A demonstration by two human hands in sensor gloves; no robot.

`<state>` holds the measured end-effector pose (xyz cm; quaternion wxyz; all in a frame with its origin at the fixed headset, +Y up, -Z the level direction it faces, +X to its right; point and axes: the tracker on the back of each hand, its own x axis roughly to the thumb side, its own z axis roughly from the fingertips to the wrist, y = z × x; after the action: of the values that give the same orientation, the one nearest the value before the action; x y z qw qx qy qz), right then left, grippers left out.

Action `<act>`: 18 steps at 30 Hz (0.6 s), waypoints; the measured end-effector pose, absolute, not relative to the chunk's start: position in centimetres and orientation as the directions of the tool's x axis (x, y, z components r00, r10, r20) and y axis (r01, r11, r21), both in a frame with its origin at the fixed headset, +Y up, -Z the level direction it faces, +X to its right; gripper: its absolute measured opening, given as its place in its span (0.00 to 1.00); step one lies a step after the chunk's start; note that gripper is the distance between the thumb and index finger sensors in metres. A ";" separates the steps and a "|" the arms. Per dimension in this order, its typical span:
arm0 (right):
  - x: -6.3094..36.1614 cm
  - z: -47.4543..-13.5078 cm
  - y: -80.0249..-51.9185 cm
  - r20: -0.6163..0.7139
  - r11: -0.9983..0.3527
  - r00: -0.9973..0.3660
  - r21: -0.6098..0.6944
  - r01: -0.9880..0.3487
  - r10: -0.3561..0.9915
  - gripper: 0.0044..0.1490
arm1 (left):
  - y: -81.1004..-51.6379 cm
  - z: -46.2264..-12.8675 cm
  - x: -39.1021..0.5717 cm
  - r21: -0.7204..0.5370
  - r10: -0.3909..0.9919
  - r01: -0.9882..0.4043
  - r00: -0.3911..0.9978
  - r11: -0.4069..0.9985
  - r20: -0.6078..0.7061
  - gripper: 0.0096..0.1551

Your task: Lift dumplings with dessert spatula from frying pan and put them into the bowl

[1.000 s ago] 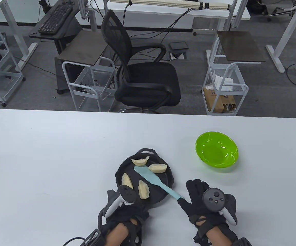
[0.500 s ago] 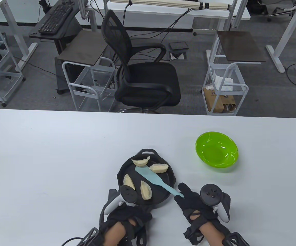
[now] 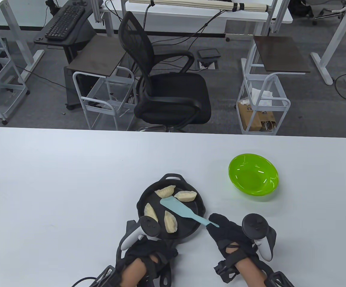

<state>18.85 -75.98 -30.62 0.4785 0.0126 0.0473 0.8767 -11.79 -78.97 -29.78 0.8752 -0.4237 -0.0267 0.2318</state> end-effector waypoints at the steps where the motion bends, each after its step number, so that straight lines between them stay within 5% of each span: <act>1: 18.9 -30.6 -75.8 -0.012 -0.545 -0.547 0.085 -0.834 0.837 0.36 | -79.0 -29.8 -11.8 -0.754 0.429 -0.383 0.891 0.533 -0.150 0.39; 18: 18.0 -27.9 -71.3 0.304 -0.739 -0.748 -0.169 -0.652 0.590 0.32 | -78.9 -29.8 -11.9 -0.761 0.441 -0.390 0.884 0.517 -0.154 0.39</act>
<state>18.01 -71.31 -27.91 0.3355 0.1160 -0.1334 0.9253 -11.92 -78.89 -29.82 0.8706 -0.4293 -0.0293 0.2387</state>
